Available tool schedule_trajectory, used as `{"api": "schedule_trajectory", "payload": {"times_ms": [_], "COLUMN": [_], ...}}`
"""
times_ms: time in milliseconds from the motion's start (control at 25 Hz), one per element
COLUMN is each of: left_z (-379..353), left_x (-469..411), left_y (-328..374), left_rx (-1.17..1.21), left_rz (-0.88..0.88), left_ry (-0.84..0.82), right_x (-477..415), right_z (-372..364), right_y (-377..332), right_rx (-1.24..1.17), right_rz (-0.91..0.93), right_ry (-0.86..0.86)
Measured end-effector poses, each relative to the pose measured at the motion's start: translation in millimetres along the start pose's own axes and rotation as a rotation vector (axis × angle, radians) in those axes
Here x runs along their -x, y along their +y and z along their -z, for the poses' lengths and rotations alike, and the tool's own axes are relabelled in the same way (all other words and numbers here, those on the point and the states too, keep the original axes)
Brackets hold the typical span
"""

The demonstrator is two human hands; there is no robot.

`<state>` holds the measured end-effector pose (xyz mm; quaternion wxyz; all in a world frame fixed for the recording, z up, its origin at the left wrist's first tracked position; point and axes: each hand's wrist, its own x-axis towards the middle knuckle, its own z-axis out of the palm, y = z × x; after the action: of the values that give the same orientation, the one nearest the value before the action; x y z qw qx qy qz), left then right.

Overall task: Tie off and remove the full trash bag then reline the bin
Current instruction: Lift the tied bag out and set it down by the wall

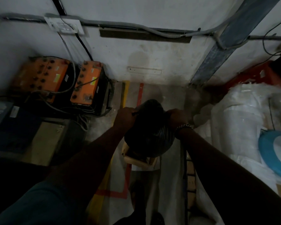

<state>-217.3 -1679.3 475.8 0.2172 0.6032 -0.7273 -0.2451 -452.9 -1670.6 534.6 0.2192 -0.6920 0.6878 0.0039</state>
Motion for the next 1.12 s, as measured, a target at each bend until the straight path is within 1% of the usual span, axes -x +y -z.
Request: {"api": "schedule_trajectory", "payload": {"times_ms": [120,160,200,240,280,360,400,440,480,560,640,720,920,1000,1120], "left_z": [0.5,1.6,0.6,-0.6,0.7,-4.5,-7.8,-12.2,-15.3,-15.7,-17.5,-19.4,-25.3,-26.9,-31.3], "left_x": [-0.9,1.2,4.6,8.0,8.3,6.9,6.8,6.8,6.5,7.2,12.5,18.7,28.4,33.7,44.1], "left_y": [-2.7,-1.7,-2.1,-4.2,-6.8,-15.9,-20.1,-24.3,-26.4,-23.2,-22.8,-22.6,-14.6,-9.1,-4.7], "left_rx": [0.019,0.009,-0.016,-0.052,-0.066,-0.113,-0.121,-0.127,-0.111,-0.009,0.039,-0.011,0.017,0.015,0.002], "left_rz": [0.083,0.039,-0.070,-0.160,-0.207,-0.242,-0.239,-0.229,-0.167,-0.009,0.096,0.116,0.259,0.281,0.271], "left_ry": [-0.036,0.000,0.045,0.044,0.024,0.033,0.013,-0.012,-0.069,-0.123,-0.185,-0.218,-0.272,-0.296,-0.309], "right_x": [0.0,-1.0,-1.6,-2.6,-3.1,-3.0,-3.0,-2.9,-3.2,-3.2,-1.2,3.6,15.6,20.6,32.7], "right_z": [-6.2,-9.7,-13.6,-17.3,-20.6,-24.9,-27.3,-29.8,-32.7,-39.2,-43.5,-44.1,-48.5,-47.9,-44.4], "right_y": [-2.9,-1.5,-0.3,1.1,1.9,1.1,0.2,-0.3,0.1,3.3,7.6,8.7,4.6,-1.1,-11.4], "right_rx": [0.018,0.020,0.012,0.001,-0.017,-0.047,-0.049,-0.051,-0.050,-0.088,-0.136,-0.140,-0.197,-0.197,-0.182], "right_rz": [-0.005,-0.011,-0.023,-0.035,-0.053,-0.085,-0.091,-0.092,-0.085,-0.103,-0.144,-0.164,-0.176,-0.147,-0.050], "right_ry": [-0.024,-0.037,-0.051,-0.065,-0.077,-0.083,-0.090,-0.092,-0.090,-0.091,-0.077,-0.096,-0.123,-0.130,-0.119]}}
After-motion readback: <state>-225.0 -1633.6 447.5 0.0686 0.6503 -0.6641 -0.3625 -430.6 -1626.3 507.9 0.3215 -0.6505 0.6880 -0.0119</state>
